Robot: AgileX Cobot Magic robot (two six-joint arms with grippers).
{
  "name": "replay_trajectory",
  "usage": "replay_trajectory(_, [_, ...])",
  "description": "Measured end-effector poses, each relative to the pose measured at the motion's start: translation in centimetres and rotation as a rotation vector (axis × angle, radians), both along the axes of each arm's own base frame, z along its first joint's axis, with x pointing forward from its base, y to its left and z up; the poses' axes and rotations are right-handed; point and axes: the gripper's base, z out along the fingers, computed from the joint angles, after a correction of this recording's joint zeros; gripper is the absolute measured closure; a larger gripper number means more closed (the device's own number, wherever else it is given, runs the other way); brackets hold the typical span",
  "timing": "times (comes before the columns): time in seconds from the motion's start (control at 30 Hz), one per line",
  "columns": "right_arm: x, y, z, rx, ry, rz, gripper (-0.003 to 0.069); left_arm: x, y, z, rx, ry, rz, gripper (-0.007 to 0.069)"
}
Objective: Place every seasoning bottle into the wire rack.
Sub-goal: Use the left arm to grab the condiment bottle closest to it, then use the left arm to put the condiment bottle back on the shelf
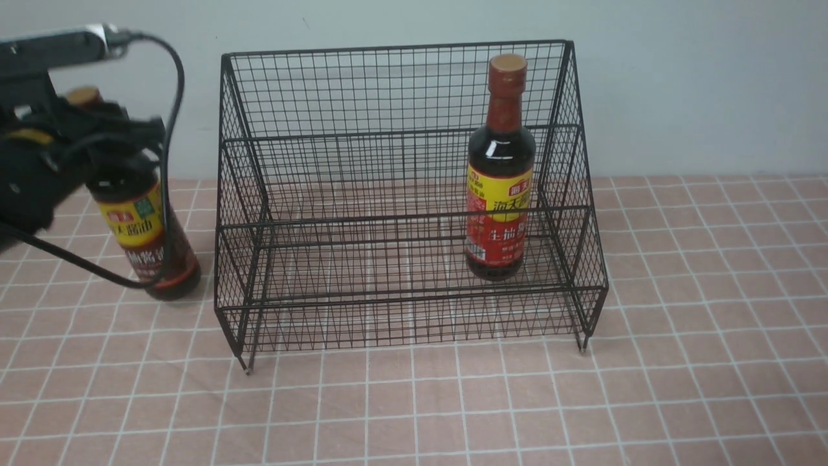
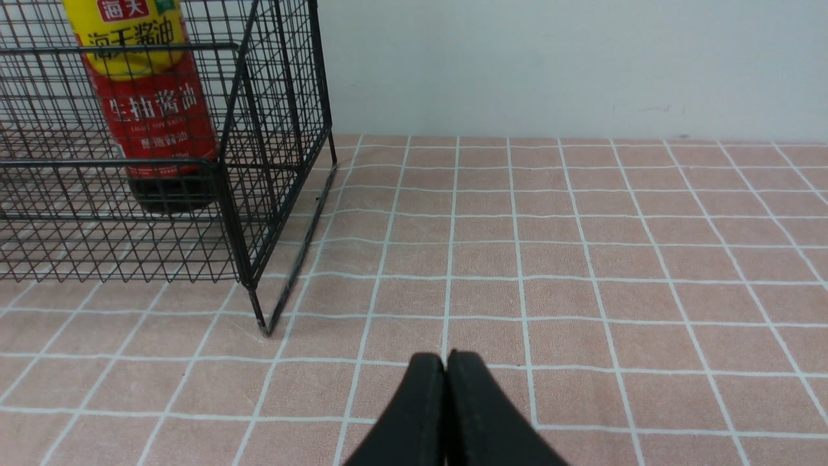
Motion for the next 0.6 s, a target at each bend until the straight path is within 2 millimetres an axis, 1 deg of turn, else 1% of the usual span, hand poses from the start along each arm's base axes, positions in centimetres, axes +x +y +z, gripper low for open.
replay_trajectory(0.1, [0.0, 0.0, 0.0, 0.000, 0.000, 0.000, 0.0673, -0.6, -0.1, 4.3, 0.001, -0.108, -0.015, 0.0367])
replay_trajectory(0.17, [0.0, 0.0, 0.0, 0.000, 0.000, 0.000, 0.0673, -1.1, -0.1, 6.4, 0.014, -0.168, -0.020, 0.0367])
replay_trajectory(0.23, [0.0, 0.0, 0.0, 0.000, 0.000, 0.000, 0.0673, -1.6, -0.2, 9.1, 0.040, -0.246, -0.027, 0.0367])
replay_trajectory(0.3, [0.0, 0.0, 0.0, 0.000, 0.000, 0.000, 0.0673, -1.9, -0.3, 11.3, 0.071, -0.305, -0.038, 0.0367])
replay_trajectory(0.33, [0.0, 0.0, 0.0, 0.000, 0.000, 0.000, 0.0673, -1.9, -0.3, 11.5, 0.075, -0.312, -0.039, 0.0367])
replay_trajectory(0.4, [0.0, 0.0, 0.0, 0.000, 0.000, 0.000, 0.0673, -2.1, -0.4, 13.5, 0.113, -0.359, -0.054, 0.0367])
replay_trajectory(0.47, [0.0, 0.0, 0.0, 0.000, 0.000, 0.000, 0.0673, -2.1, -0.5, 15.0, 0.133, -0.385, -0.066, 0.0367])
replay_trajectory(0.53, [0.0, 0.0, 0.0, 0.000, 0.000, 0.000, 0.0673, -2.3, -1.0, 16.2, 0.138, -0.404, -0.087, 0.0367])
replay_trajectory(0.6, [0.0, 0.0, 0.0, 0.000, 0.000, 0.000, 0.0673, -2.4, -1.9, 17.3, 0.136, -0.426, -0.120, 0.0367])
